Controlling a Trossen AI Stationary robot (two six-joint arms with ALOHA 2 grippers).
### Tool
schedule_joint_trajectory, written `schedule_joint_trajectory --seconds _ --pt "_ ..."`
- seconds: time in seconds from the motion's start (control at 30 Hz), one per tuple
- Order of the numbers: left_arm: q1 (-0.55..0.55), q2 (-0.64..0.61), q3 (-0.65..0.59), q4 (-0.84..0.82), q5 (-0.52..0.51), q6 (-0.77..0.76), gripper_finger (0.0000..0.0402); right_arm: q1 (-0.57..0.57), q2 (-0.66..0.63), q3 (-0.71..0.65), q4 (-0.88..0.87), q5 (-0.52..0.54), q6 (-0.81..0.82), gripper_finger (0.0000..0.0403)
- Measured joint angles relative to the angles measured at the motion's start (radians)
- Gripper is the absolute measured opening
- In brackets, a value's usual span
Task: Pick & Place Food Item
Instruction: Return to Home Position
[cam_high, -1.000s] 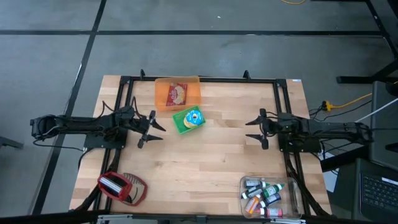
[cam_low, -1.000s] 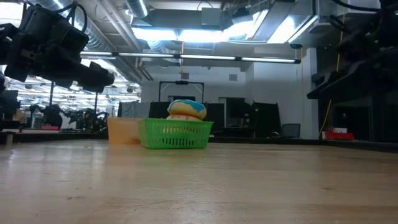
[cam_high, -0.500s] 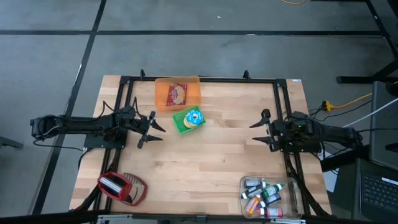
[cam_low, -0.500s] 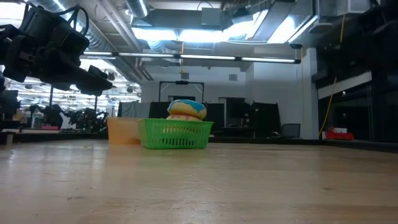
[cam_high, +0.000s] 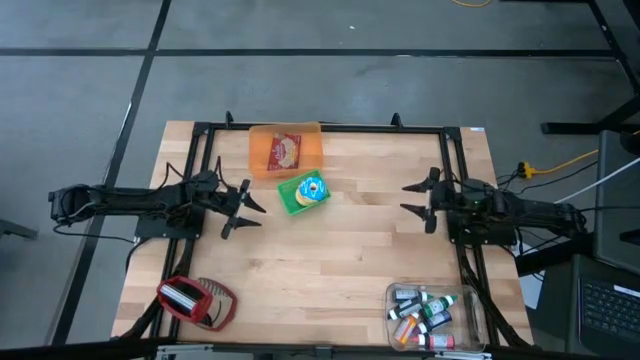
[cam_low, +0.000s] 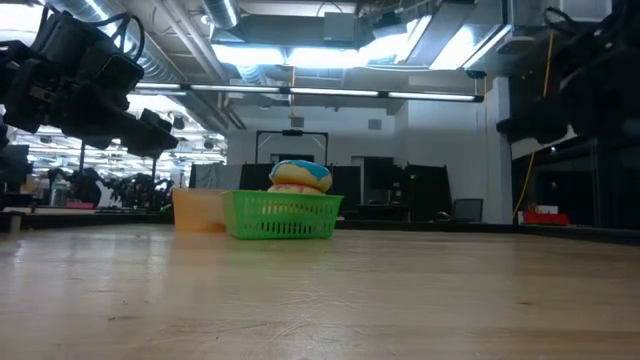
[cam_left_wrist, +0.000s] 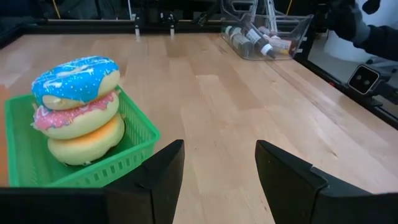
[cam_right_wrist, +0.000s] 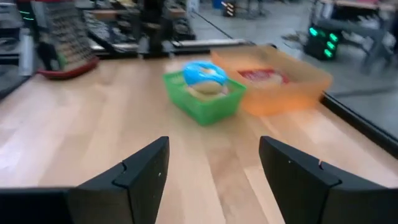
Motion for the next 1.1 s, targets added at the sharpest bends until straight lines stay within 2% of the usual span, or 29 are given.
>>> schedule_joint_trajectory --seconds 0.13,1.1 --pt "0.000 0.000 0.000 0.000 0.000 0.000 0.0193 0.000 0.000 0.018 -0.100 0.050 0.029 0.0251" --pt "0.000 0.001 0.000 0.000 0.000 0.000 0.0193 0.000 0.000 0.019 -0.108 0.070 -0.004 0.0252"
